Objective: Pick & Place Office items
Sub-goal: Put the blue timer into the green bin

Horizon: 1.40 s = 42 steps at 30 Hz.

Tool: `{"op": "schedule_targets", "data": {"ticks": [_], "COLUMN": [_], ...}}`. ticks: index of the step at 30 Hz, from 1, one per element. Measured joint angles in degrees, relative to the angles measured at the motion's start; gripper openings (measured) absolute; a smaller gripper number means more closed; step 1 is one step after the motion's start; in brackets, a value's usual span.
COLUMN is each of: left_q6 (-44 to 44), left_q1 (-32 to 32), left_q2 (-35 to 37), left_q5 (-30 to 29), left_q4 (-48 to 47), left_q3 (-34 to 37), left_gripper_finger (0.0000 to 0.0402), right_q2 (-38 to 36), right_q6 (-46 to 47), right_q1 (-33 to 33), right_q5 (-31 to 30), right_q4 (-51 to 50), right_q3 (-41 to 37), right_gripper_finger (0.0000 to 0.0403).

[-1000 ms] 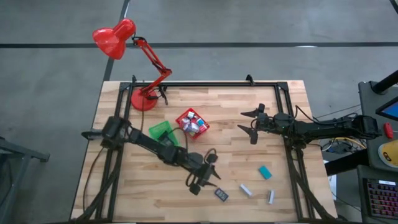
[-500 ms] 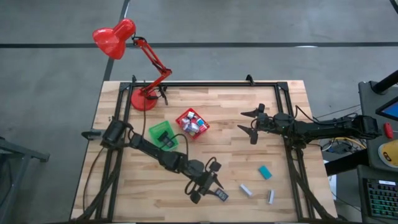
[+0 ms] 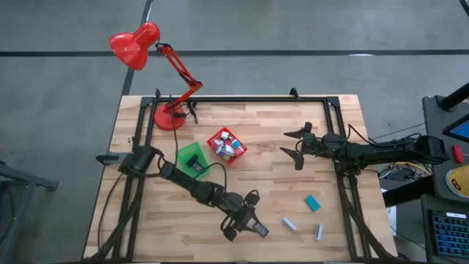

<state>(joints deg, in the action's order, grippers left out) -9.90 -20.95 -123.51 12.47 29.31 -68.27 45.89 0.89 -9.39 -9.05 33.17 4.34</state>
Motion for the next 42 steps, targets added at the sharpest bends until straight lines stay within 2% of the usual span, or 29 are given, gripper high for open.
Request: {"op": "schedule_targets", "data": {"ticks": [8, 21, 33, 42], "left_q6": [0.9, 1.1, 1.1, 1.1], "left_q1": [-0.2, -0.2, -0.1, -0.1], "left_q2": [-1.2, -1.2, -1.2, -1.2], "left_q5": [-0.3, -1.6, -2.6, -2.6], "left_q4": [-0.3, -2.7, -7.3, -7.3], "left_q3": [-0.1, -0.1, -2.8, -2.8], "left_gripper_finger": [0.0168, 0.0168, 0.0169, 0.0235], "right_q2": [0.0, 0.0, 0.0, 0.0], "right_q6": [0.0, 0.0, 0.0, 0.0], "right_q1": [0.0, 0.0, 0.0, 0.0], "right_q5": [0.0, 0.0, 0.0, 0.0], "right_q4": [0.0, 0.0, 0.1, 0.1], "right_q3": [0.0, 0.0, 0.0, 0.0], "right_gripper_finger": [0.0311, 0.0303, 0.0307, 0.0305]}}
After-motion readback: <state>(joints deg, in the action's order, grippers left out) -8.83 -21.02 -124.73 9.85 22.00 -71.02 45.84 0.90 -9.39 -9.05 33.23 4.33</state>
